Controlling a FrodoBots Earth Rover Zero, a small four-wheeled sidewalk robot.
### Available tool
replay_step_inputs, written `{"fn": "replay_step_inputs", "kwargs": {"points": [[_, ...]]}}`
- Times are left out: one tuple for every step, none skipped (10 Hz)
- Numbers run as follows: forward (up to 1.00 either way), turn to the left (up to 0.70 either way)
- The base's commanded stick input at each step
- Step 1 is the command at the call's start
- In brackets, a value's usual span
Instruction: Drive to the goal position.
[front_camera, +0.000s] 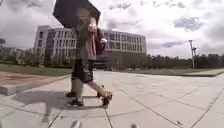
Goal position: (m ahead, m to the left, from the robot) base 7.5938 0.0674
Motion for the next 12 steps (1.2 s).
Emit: {"fn": "replay_step_inputs", "kwargs": {"points": [[0.14, 0.00], [0.15, 0.00], [0.46, 0.00], [1.00, 0.00], [1.00, 0.00], [1.00, 0.00], [1.00, 0.00], [1.00, 0.00], [1.00, 0.00], [1.00, 0.00], [1.00, 0.00], [1.00, 0.00]]}}
